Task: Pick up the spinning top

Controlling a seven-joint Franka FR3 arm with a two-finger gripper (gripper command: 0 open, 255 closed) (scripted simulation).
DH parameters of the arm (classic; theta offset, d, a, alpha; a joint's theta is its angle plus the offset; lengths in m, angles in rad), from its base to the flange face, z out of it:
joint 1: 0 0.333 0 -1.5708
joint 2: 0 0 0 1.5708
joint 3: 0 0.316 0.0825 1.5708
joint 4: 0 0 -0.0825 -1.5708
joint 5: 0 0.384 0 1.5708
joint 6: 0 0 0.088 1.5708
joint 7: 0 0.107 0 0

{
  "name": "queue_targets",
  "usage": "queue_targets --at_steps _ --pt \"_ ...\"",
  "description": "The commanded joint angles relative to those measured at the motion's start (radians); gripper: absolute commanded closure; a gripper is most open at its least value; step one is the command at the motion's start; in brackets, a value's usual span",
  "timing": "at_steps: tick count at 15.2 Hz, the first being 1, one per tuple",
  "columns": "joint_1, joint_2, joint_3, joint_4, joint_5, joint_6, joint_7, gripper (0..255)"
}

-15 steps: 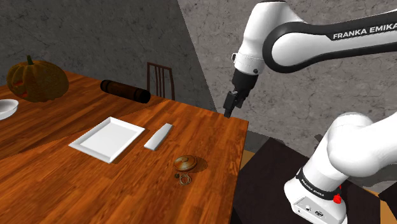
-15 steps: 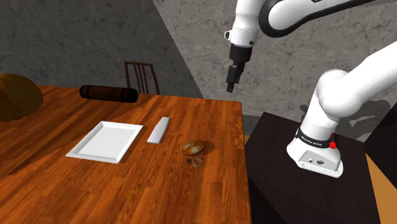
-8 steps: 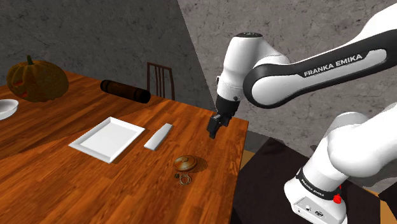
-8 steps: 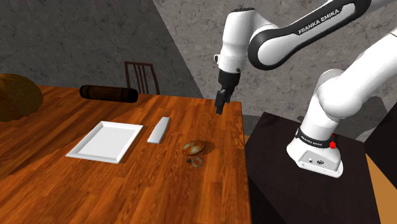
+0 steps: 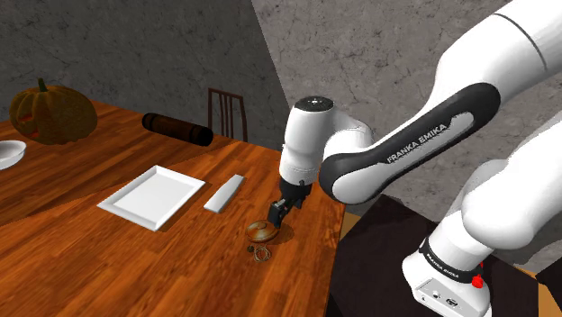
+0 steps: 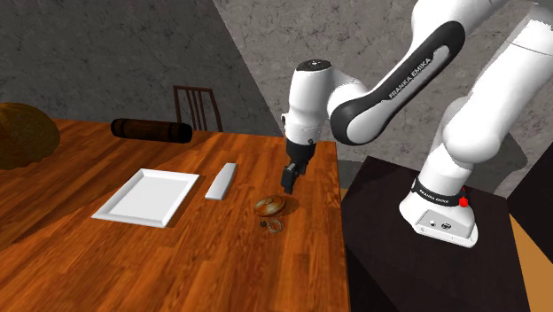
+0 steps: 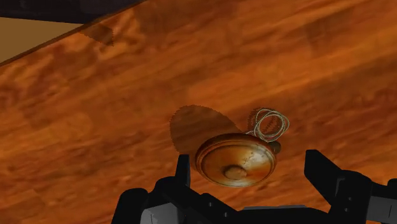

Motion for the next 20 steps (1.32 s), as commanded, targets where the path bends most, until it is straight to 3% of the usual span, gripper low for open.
queue_targets --at_steps 1,3,5,8,16,18,19,20 --pt "-0.031 0.093 0.049 0.019 -0.093 0.061 0.102 0" --pt "-0.056 0.201 0.082 0.052 -0.238 0.104 0.239 0" --pt "-0.050 0.314 0.078 0.096 -0.411 0.129 0.395 0" --pt "0.039 0.469 -0.002 0.178 -0.623 0.140 0.590 0" --pt "0.134 0.593 -0.121 0.215 -0.786 0.202 0.718 0" --pt "0.135 0.593 -0.121 0.214 -0.785 0.203 0.718 0" --pt "0.135 0.593 -0.122 0.215 -0.786 0.203 0.718 255" --pt "0.135 0.594 -0.122 0.215 -0.787 0.203 0.718 255"
